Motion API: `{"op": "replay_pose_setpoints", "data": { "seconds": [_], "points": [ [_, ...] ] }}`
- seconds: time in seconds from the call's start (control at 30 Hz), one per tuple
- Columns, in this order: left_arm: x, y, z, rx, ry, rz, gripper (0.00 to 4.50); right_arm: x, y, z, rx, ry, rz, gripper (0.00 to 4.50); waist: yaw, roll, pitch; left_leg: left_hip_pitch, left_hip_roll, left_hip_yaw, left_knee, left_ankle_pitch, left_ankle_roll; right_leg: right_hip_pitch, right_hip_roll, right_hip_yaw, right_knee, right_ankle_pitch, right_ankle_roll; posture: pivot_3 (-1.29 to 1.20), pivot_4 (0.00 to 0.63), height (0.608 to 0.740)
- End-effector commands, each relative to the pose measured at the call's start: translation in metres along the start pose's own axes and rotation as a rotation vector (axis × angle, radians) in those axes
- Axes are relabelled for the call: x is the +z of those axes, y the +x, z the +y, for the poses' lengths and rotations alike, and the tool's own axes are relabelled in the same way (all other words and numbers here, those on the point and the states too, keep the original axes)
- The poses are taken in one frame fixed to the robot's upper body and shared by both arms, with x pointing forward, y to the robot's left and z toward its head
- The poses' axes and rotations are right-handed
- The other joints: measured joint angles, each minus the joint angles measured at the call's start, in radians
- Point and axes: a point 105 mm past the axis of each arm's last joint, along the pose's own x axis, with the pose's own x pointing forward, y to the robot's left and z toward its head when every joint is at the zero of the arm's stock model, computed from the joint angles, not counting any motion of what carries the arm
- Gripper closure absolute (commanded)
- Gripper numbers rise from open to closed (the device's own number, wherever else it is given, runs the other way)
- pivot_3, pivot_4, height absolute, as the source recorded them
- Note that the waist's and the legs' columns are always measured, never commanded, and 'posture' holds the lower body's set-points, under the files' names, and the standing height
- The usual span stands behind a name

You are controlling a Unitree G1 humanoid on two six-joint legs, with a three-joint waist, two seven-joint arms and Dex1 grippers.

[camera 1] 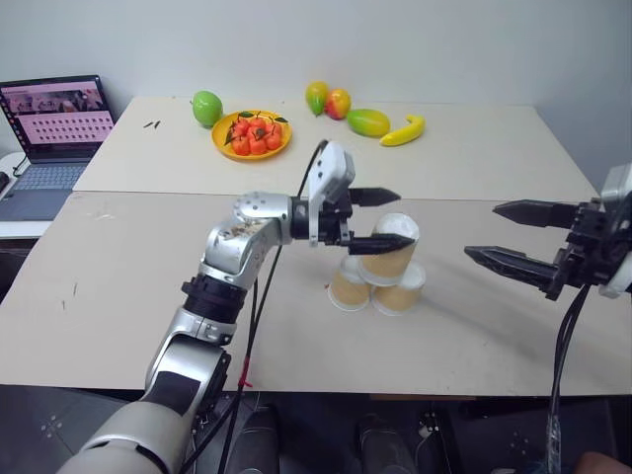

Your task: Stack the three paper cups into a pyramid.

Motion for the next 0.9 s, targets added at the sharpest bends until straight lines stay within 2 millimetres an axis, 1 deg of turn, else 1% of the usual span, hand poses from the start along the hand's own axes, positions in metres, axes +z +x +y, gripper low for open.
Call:
{"op": "replay_pose_setpoints", "data": {
  "seconds": [0.03, 0.13, 0.2, 0.3, 0.33, 0.4, 0.47, 0.5, 0.6, 0.63, 0.7, 0.83, 0.9],
  "points": [
    [0.038, 0.000, 0.005, 0.025, 0.099, -0.087, 0.03, 0.010, -0.001, -0.001, -0.001, -0.049, -0.040, 0.00, 0.000, 0.000, 0.000, 0.000, 0.000, 0.000, 0.000, 0.000, 0.000, 0.000, 0.000, 0.000, 0.000, 0.000, 0.000, 0.00, 0.150, 0.732],
    [0.059, -0.003, 0.014, 0.073, 0.116, -0.132, 0.03, 0.010, 0.002, -0.002, 0.006, -0.051, -0.044, 0.00, -0.001, 0.000, 0.000, 0.000, 0.000, 0.000, 0.000, 0.000, 0.000, 0.000, 0.000, 0.000, 0.000, 0.000, 0.000, 0.00, 0.150, 0.732],
    [0.076, -0.010, 0.022, 0.121, 0.100, -0.173, 0.03, 0.010, 0.003, -0.003, 0.014, -0.050, -0.046, 0.00, -0.004, 0.000, 0.000, 0.000, 0.000, 0.000, 0.000, 0.000, 0.000, 0.000, 0.000, 0.000, 0.000, 0.000, 0.000, 0.00, 0.150, 0.732],
    [0.087, -0.024, 0.029, 0.170, 0.054, -0.193, 0.03, 0.008, 0.006, -0.002, 0.027, -0.045, -0.042, 0.00, -0.006, 0.000, 0.000, 0.000, 0.000, 0.000, 0.000, 0.000, 0.000, 0.000, 0.000, 0.000, 0.000, 0.000, 0.000, 0.00, 0.150, 0.732],
    [0.086, -0.033, 0.030, 0.185, 0.036, -0.175, 0.03, 0.007, 0.006, -0.001, 0.033, -0.041, -0.040, 0.00, -0.008, 0.000, 0.000, 0.000, 0.000, 0.000, 0.000, 0.000, 0.000, 0.000, 0.000, 0.000, 0.000, 0.000, 0.000, 0.00, 0.150, 0.732],
    [0.072, -0.052, 0.023, 0.185, 0.039, -0.060, 0.03, 0.003, 0.005, 0.002, 0.047, -0.026, -0.025, 0.00, -0.015, 0.000, 0.000, 0.000, 0.000, 0.000, -0.001, 0.000, 0.000, 0.000, 0.000, 0.000, 0.000, 0.000, 0.000, 0.00, 0.150, 0.732],
    [0.053, -0.076, 0.014, 0.205, 0.040, 0.043, 0.03, -0.005, 0.002, 0.004, 0.052, -0.009, 0.005, 0.00, -0.025, 0.000, 0.000, 0.001, 0.000, 0.000, -0.002, 0.000, 0.000, 0.000, 0.000, 0.001, 0.001, 0.000, 0.001, 0.00, 0.150, 0.732],
    [0.042, -0.088, 0.010, 0.234, 0.041, 0.088, 0.03, -0.009, -0.001, 0.005, 0.051, 0.001, 0.024, 0.00, -0.027, 0.000, 0.000, 0.001, 0.000, 0.000, -0.003, 0.000, 0.000, 0.000, 0.000, 0.001, 0.001, -0.001, 0.000, 0.00, 0.150, 0.732],
    [0.013, -0.116, -0.001, 0.317, 0.030, 0.203, 0.03, -0.023, -0.008, 0.005, 0.037, 0.025, 0.061, 0.00, -0.027, 0.000, 0.000, 0.001, 0.000, 0.000, -0.002, 0.000, 0.000, 0.000, 0.000, 0.001, 0.001, -0.001, 0.000, 0.00, 0.150, 0.732],
    [0.006, -0.121, -0.005, 0.337, 0.034, 0.229, 0.03, -0.026, -0.010, 0.005, 0.030, 0.028, 0.066, 0.00, -0.024, 0.000, 0.000, 0.001, 0.000, 0.000, -0.002, 0.000, 0.000, -0.001, 0.000, 0.000, 0.001, 0.000, 0.000, 0.00, 0.150, 0.732],
    [-0.011, -0.128, -0.017, 0.374, 0.047, 0.276, 0.03, -0.033, -0.013, -0.001, -0.021, 0.015, 0.055, 0.00, -0.018, 0.000, 0.000, 0.001, 0.000, 0.000, -0.001, 0.000, 0.000, 0.000, 0.000, 0.000, 0.001, 0.000, 0.000, 0.00, 0.150, 0.732],
    [-0.026, -0.129, -0.027, 0.425, 0.052, 0.290, 0.03, -0.043, -0.014, -0.008, -0.053, -0.005, 0.063, 0.00, -0.003, 0.000, 0.000, 0.001, 0.000, 0.000, 0.002, 0.000, -0.001, 0.001, 0.000, 0.001, 0.001, 0.000, 0.000, 0.00, 0.150, 0.732],
    [-0.036, -0.129, -0.028, 0.463, 0.059, 0.297, 0.03, -0.051, -0.012, -0.014, -0.072, -0.007, 0.066, 0.00, -0.002, 0.000, 0.000, 0.001, 0.000, 0.000, 0.002, 0.001, 0.000, 0.001, 0.000, 0.001, 0.001, 0.000, 0.001, 0.00, 0.150, 0.732]
  ]
}}
